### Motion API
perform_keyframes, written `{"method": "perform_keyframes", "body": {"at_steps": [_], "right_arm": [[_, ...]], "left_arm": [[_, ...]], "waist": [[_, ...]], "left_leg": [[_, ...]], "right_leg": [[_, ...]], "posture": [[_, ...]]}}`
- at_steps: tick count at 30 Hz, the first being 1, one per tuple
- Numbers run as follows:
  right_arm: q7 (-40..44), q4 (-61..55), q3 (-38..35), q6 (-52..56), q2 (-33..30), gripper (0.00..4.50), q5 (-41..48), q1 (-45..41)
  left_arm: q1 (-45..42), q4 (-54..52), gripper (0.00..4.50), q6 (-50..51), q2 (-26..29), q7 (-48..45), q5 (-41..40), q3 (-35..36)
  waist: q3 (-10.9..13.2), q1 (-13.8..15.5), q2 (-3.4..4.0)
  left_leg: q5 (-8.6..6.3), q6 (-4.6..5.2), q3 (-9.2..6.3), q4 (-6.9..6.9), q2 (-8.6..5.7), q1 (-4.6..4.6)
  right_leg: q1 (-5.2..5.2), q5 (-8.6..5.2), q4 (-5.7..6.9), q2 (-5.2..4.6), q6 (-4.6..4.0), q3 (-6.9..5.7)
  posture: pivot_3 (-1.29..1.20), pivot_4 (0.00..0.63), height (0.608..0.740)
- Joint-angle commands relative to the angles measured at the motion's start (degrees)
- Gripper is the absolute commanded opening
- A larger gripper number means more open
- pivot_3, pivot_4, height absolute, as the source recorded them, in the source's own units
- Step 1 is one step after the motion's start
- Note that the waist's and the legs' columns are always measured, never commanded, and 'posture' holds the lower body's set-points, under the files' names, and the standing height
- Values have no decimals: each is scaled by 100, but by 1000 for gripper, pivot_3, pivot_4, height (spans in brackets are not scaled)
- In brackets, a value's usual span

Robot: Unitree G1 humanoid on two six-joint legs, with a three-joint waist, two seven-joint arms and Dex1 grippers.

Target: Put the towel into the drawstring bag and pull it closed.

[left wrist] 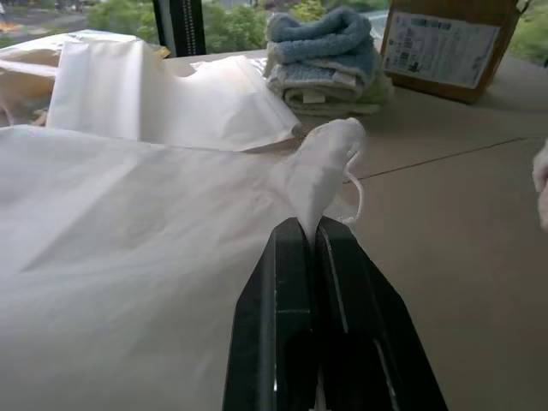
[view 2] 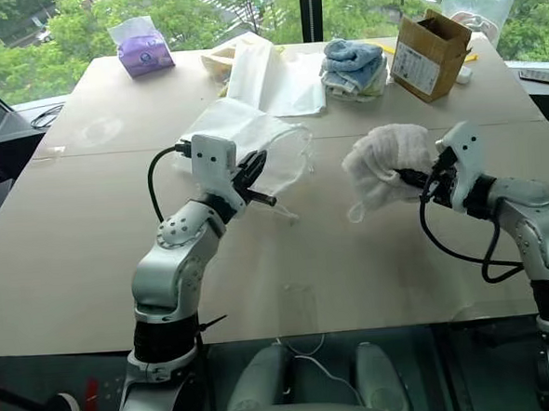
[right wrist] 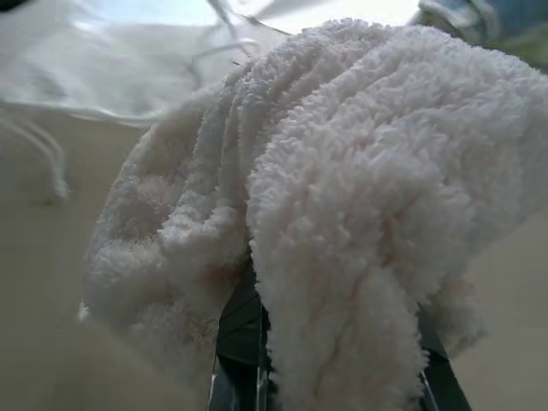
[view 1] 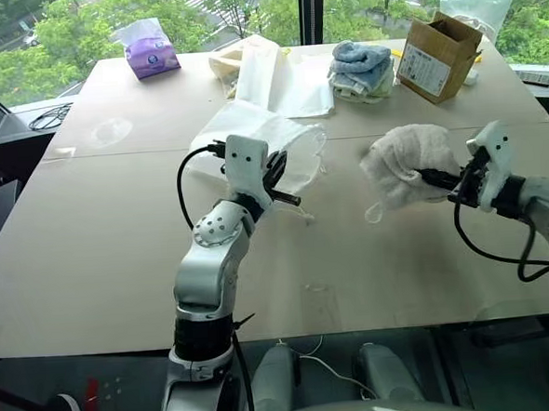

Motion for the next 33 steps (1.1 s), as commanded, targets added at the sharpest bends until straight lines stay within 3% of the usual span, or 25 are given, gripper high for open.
{"method": "perform_keyframes", "body": {"at_steps": [1, 7, 15, 21, 27, 33], "right_arm": [[434, -573, -89, 321, -164, 25, 562, -97], [975, -896, 746, 460, -387, 25, 413, -569], [1373, -1112, 1145, 531, -495, 25, 412, -1027], [1885, -1813, 1329, 757, -983, 25, 633, -917], [948, -1308, 1492, 972, -483, 25, 177, -1054], [-285, -556, 827, 1942, 279, 25, 410, -1285]], "left_arm": [[-85, -446, 0, 137, 228, -783, -1027, 300], [-226, -353, 0, 294, 670, -1345, -2022, 657], [-156, -326, 0, 95, 1019, -1537, -1959, 180], [-120, -322, 0, -25, 1073, -1457, -1893, 11], [-19, -480, 0, -34, 1112, -1639, -2052, -93], [269, -660, 0, 54, 1334, -1760, -2208, -106]], "waist": [[2, 9, -3], [10, 1, -6], [18, 32, -14], [23, 30, -14], [24, 15, -15], [26, 17, -16]], "left_leg": [[0, 0, -2, 0, 0, 0], [-7, 12, -20, 3, 0, 3], [-6, 10, -32, 4, -2, -7], [-5, 9, -36, 2, -2, -10], [-12, 20, -33, 6, 0, -4], [0, 1, -30, 3, -1, -10]], "right_leg": [[0, 0, 0, 0, 0, 0], [-1, 0, 2, 0, 0, 2], [-1, 0, -8, -4, 0, -9], [-3, 0, -10, -5, 0, -14], [-1, 0, -4, -3, 0, -8], [-11, 0, -1, -4, -1, -3]], "posture": [[0, 150, 740], [0, 150, 740], [0, 150, 740], [0, 150, 740], [0, 150, 740], [0, 150, 740]]}}
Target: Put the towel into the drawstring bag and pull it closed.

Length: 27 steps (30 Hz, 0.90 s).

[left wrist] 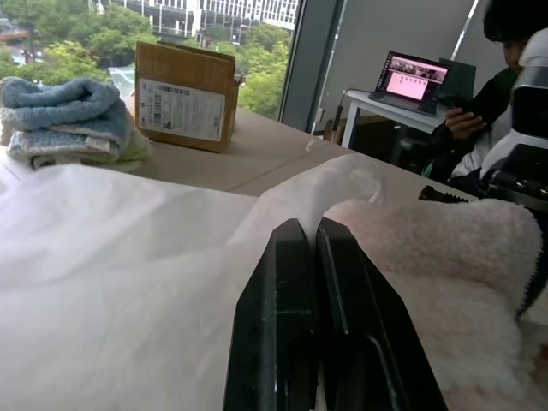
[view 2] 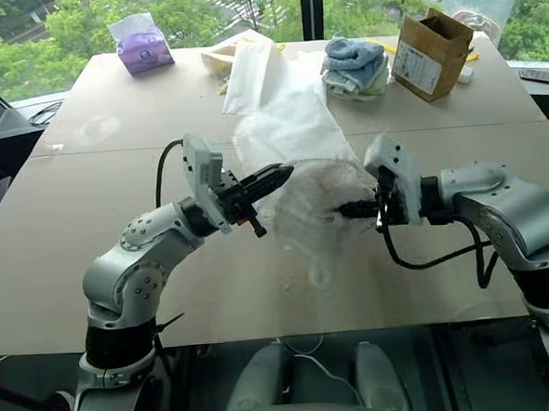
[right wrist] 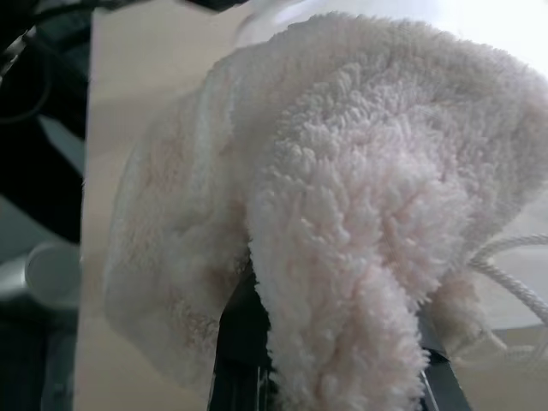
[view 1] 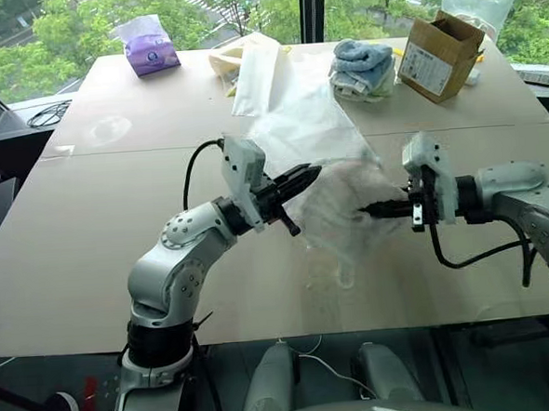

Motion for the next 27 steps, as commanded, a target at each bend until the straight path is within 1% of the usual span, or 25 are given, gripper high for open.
{"method": "perform_keyframes", "body": {"at_steps": [1, 6, 9, 10, 11, 12, 14, 16, 17, 18, 19, 21, 22, 24, 27], "right_arm": [[-684, 198, -630, 523, 241, 25, 187, -171], [-1783, 409, -1651, 1274, 1359, 25, 999, -406], [-2499, 482, -1957, 1509, 1948, 25, 1115, -462], [-2685, 483, -1952, 1514, 2109, 25, 1082, -457], [-2788, 423, -1899, 1515, 2206, 25, 1058, -431], [-2680, 229, -1675, 1473, 2182, 25, 1042, -354], [-2208, -352, -1023, 1147, 2009, 25, 929, -212], [-1565, -805, -121, 192, 1490, 25, 185, -115], [-1372, -884, 161, -191, 1300, 25, -117, -88], [-1174, -916, 467, -660, 1096, 25, -492, -65], [-954, -859, 821, -1347, 874, 25, -1016, -41], [-749, -671, 1261, -2197, 640, 25, -1713, -25], [-861, -510, 1304, -2337, 704, 25, -1878, -36], [-1361, -196, 994, -2046, 1196, 25, -1723, -52], [-2254, 90, -77, -992, 2403, 25, -597, 36]], "left_arm": [[98, -340, 0, -65, 144, -129, -169, 2], [139, -344, 0, -95, 194, -196, -163, -164], [119, -319, 0, -102, 166, -206, -188, -210], [109, -308, 0, -98, 153, -206, -200, -214], [100, -297, 0, -93, 145, -207, -210, -216], [86, -283, 0, -98, 139, -215, -211, -224], [14, -222, 0, -86, 97, -204, -240, -218], [-50, -165, 0, -75, 72, -197, -270, -190], [-66, -150, 0, -73, 73, -197, -282, -179], [-84, -131, 0, -73, 74, -196, -292, -167], [-101, -109, 0, -74, 74, -197, -301, -156], [-123, -81, 0, -78, 82, -197, -315, -146], [-128, -72, 0, -80, 82, -197, -321, -145], [-119, -75, 0, -68, 57, -210, -394, -136], [-73, -115, 0, -29, 21, -217, -498, -134]], "waist": [[1, 13, -1], [0, -13, -1], [0, -10, 1], [0, -11, 1], [0, -12, 1], [0, -13, 2], [1, -8, 2], [2, -14, 4], [2, -15, 4], [1, -18, 3], [1, -19, 3], [1, -22, 3], [0, -25, 2], [0, -57, 2], [0, -116, 1]], "left_leg": [[0, 0, -2, 0, 0, -6], [2, -2, -4, 17, 0, -68], [2, -2, -3, 13, 0, -69], [2, -2, -4, 13, 0, -70], [2, -2, -3, 12, 0, -69], [2, -2, -3, 12, 0, -69], [2, -1, 0, 12, -1, -70], [1, -1, -1, 12, -2, -76], [1, -1, -1, 12, -2, -76], [1, 0, -1, 12, -3, -75], [1, 0, -2, 13, -2, -74], [1, 0, 0, 15, -3, -72], [1, -1, -1, 17, -2, -71], [2, -2, -1, 18, 1, -69], [3, -4, -4, 18, 5, -70]], "right_leg": [[-4, 0, 0, 0, 0, -2], [-66, 1, 15, 2, -1, -6], [-69, 1, 17, 2, -1, -6], [-69, 1, 17, 2, -1, -8], [-70, 1, 17, 2, -1, -6], [-70, 1, 17, 2, -1, -6], [-74, 1, 17, 2, -1, -2], [-80, 1, 17, 3, -1, -4], [-81, 1, 17, 3, -1, -4], [-80, 1, 16, 4, 0, -5], [-78, 1, 16, 4, 0, -7], [-77, 1, 16, 4, 0, -6], [-77, 1, 16, 4, 0, -6], [-76, 1, 20, 5, 0, -4], [-76, 1, 27, 6, -1, -5]], "posture": [[0, 150, 740], [0, 150, 740], [0, 150, 740], [0, 150, 740], [0, 150, 740], [0, 150, 740], [0, 150, 740], [0, 150, 740], [0, 150, 740], [0, 150, 740], [0, 150, 740], [0, 150, 740], [0, 150, 740], [0, 150, 740], [0, 150, 740]]}}
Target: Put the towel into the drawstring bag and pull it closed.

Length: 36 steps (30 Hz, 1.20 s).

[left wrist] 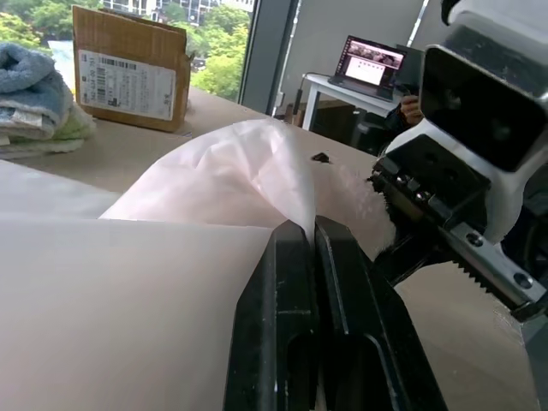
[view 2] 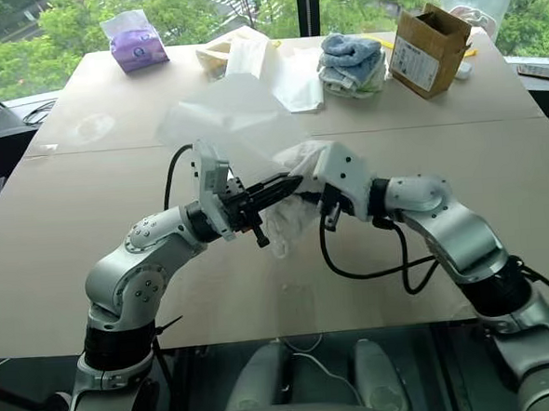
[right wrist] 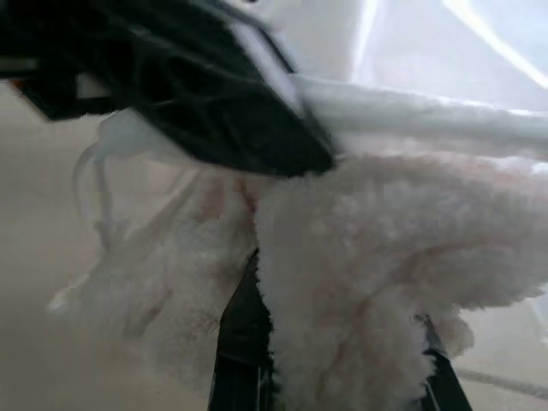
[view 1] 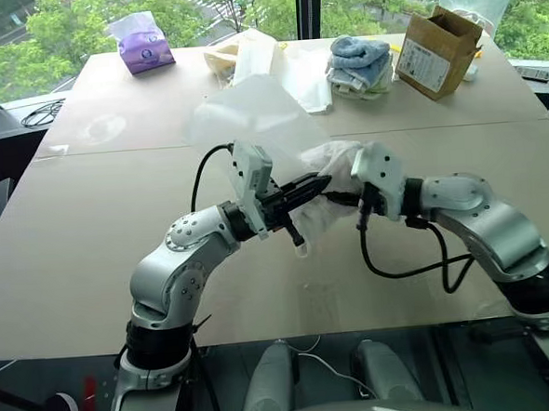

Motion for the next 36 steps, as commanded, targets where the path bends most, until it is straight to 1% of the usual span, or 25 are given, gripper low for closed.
{"method": "perform_keyframes", "body": {"at_steps": [1, 4, 5, 8, 12, 14, 15, 16, 17, 19, 21, 23, 24, 25, 26, 29, 30, 31, 32, 34, 36], "right_arm": [[-1090, 205, -1402, 935, 1162, 25, 1288, 48], [-1879, 416, -2431, 1453, 2133, 25, 2401, 179], [-2157, 462, -2762, 1526, 2468, 25, 2917, 229], [-3035, 514, -3456, 1562, 3266, 25, 4537, 301], [-4440, 546, -3816, 1038, 3984, 25, 6267, 250], [-5071, 559, -3756, 645, 4105, 25, 7021, 194], [-5233, 546, -3654, 525, 4063, 25, 7164, 166], [-5276, 510, -3464, 523, 3916, 25, 7018, 146], [-5160, 431, -3124, 647, 3606, 25, 6542, 138], [-4709, 210, -2199, 928, 2790, 25, 5216, 147], [-4170, 37, -1269, 981, 1987, 25, 4025, 182], [-3589, -70, -237, 724, 1088, 25, 2728, 168], [-3358, -101, 128, 561, 728, 25, 2185, 140], [-3202, -111, 339, 430, 521, 25, 1844, 127], [-3040, -123, 446, 339, 403, 436, 1630, 122], [-2584, -223, 224, 341, 310, 1658, 1654, 223], [-2472, -262, 76, 372, 281, 2213, 1693, 250], [-2392, -286, -23, 395, 271, 2655, 1690, 267], [-2291, -349, -263, 566, 288, 3073, 1991, 300], [-2006, -555, -751, 1013, 242, 4094, 2842, 386], [-1774, -808, -1201, 1376, 66, 4094, 3570, 478]], "left_arm": [[-14, -154, 0, 13, -96, -15, -299, 35], [-8, -169, 0, 126, -203, 111, -552, 166], [-24, -159, 0, 180, -253, 188, -672, 237], [-83, -113, 0, 367, -391, 473, -1039, 471], [-168, -44, 0, 598, -526, 841, -1450, 718], [-182, -30, 0, 700, -568, 994, -1617, 751], [-185, -35, 0, 737, -574, 1043, -1668, 737], [-183, -46, 0, 775, -574, 1075, -1721, 715], [-183, -66, 0, 802, -578, 1098, -1768, 684], [-200, -89, 0, 848, -612, 1156, -1874, 658], [-239, -82, 0, 879, -654, 1232, -1981, 668], [-329, -28, 0, 894, -672, 1295, -2026, 680], [-404, 32, 0, 880, -707, 1352, -2057, 718], [-450, 70, 0, 869, -726, 1395, -2084, 744], [-486, 101, 0, 855, -739, 1431, -2106, 769], [-526, 214, 0, 779, -699, 1475, -1992, 802], [-516, 258, 0, 748, -681, 1509, -1916, 807], [-509, 286, 0, 726, -668, 1534, -1871, 808], [-510, 344, 0, 688, -665, 1572, -1805, 818], [-546, 464, 0, 589, -669, 1629, -1668, 832], [-621, 579, 0, 492, -706, 1672, -1580, 849]], "waist": [[0, -21, 0], [0, -18, 0], [0, -17, 0], [0, -40, 4], [0, -64, 8], [0, -67, 9], [0, -70, 9], [0, -76, 10], [-1, -89, 11], [-1, -151, 14], [-2, -161, 16], [-4, -143, 14], [-6, -138, 11], [-6, -128, 10], [-6, -120, 10], [-6, -135, 9], [-6, -134, 9], [-5, -127, 9], [-5, -115, 9], [-5, -68, 9], [-5, -42, 9]], "left_leg": [[0, 0, 0, -1, 0, -2], [0, 0, -1, -2, -3, -3], [0, 0, -3, -2, -4, -3], [0, 0, -4, -4, -3, -2], [0, 1, 3, -3, -2, 2], [0, 1, 5, -1, -4, 3], [0, 2, 6, -1, -4, 3], [0, 2, 6, -2, -4, 3], [0, 1, 7, -2, -3, 3], [0, 1, 15, -3, -3, 3], [1, 2, 21, -3, -4, 2], [1, 2, 18, -1, -5, 1], [1, 1, 13, 1, -8, -1], [1, 1, 10, 1, -6, -1], [1, 1, 10, 3, -6, -3], [1, 1, 16, 3, -5, -4], [1, 1, 16, 3, -4, -4], [1, 1, 15, 2, -3, -4], [1, 1, 13, 2, -3, -5], [1, 1, 13, 2, -3, -6], [0, 2, 13, 2, -3, -6]], "right_leg": [[0, 0, 0, -1, 0, -1], [0, 0, -1, -6, 0, -2], [0, 0, -2, -6, 0, -5], [-2, 0, 1, -6, -1, -4], [-5, 0, 8, -5, -1, 3], [-4, 0, 9, -4, 0, 5], [-5, 0, 10, -3, 0, 6], [-5, 0, 10, -3, 0, 6], [-6, 0, 11, -1, 0, 7], [-12, 0, 15, 3, 0, 14], [-19, 0, 22, 4, 0, 21], [-19, 0, 19, 4, 0, 19], [-18, 0, 16, 3, 0, 13], [-16, 0, 13, 4, 0, 11], [-15, 0, 12, 4, 0, 9], [-15, 0, 12, 3, 0, 16], [-15, 0, 12, 2, 0, 17], [-15, 0, 11, 2, 0, 16], [-15, 0, 11, 2, 0, 14], [-15, 0, 10, 0, 0, 14], [-14, 0, 9, 0, 0, 13]], "posture": [[0, 150, 740], [0, 150, 740], [0, 150, 740], [0, 150, 740], [0, 150, 740], [0, 150, 740], [0, 150, 740], [0, 150, 740], [0, 150, 740], [0, 150, 740], [0, 150, 740], [0, 150, 740], [0, 150, 740], [0, 150, 740], [0, 150, 740], [0, 150, 740], [0, 150, 740], [0, 150, 740], [0, 150, 740], [0, 150, 740], [0, 150, 740]]}}
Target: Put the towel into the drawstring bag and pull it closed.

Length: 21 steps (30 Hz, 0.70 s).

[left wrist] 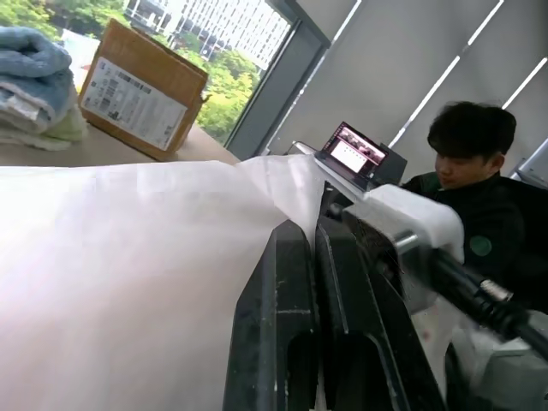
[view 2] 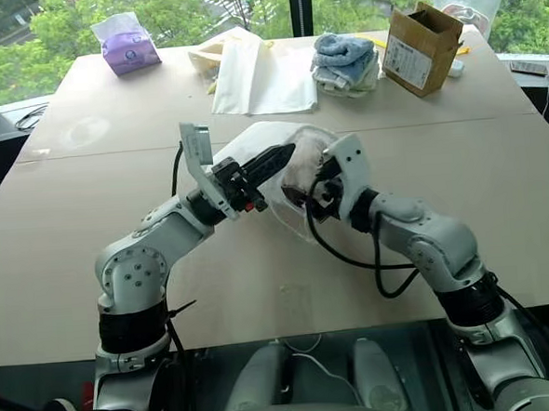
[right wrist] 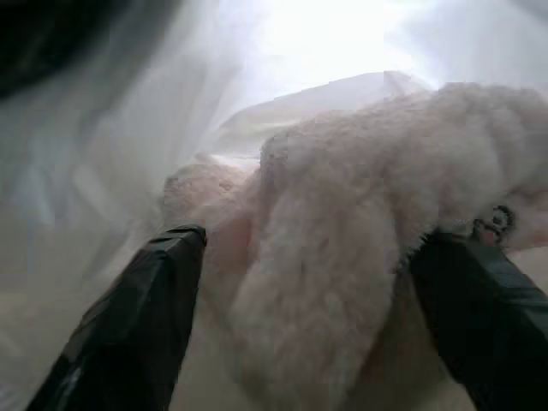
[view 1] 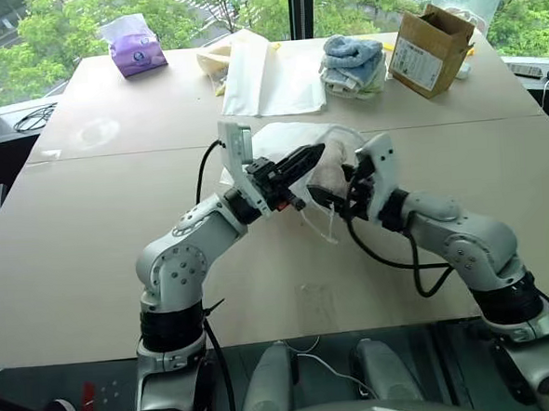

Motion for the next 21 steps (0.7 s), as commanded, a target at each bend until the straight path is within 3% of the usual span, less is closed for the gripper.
{"method": "perform_keyframes", "body": {"at_steps": [1, 5, 8, 13, 21], "right_arm": [[439, -695, -892, 569, -289, 4094, 1358, 112], [531, -881, -1504, 741, -596, 4094, 2004, 249], [504, -878, -1787, 540, -746, 4094, 1845, 325], [520, -653, -974, -130, -1335, 4094, -236, 606], [875, -73, 93, -1386, -1659, 4094, -2454, 1018]], "left_arm": [[-187, 78, 0, -276, -42, 80, 137, 120], [-262, 185, 0, -342, -89, 80, 151, 117], [-269, 201, 0, -353, -92, 63, 140, 106], [-262, 209, 0, -342, -102, 27, 114, 80], [-258, 185, 0, -341, -89, -18, 119, 84]], "waist": [[0, 16, 0], [0, 28, -1], [0, 11, -1], [0, 14, -1], [0, 21, -2]], "left_leg": [[0, 0, -1, 0, 0, -1], [-1, 2, -4, 1, -1, -2], [-1, 3, -3, 1, -2, -1], [-1, 2, 0, 1, -3, 1], [0, 0, 1, 3, -2, 1]], "right_leg": [[0, 0, -1, 0, 0, -1], [6, 0, -5, -1, 0, -5], [6, 0, -6, -1, 0, -5], [6, 0, -5, 1, 0, -4], [7, 0, -7, -1, 1, -2]], "posture": [[0, 150, 740], [0, 150, 740], [0, 150, 740], [0, 150, 740], [0, 150, 740]]}}
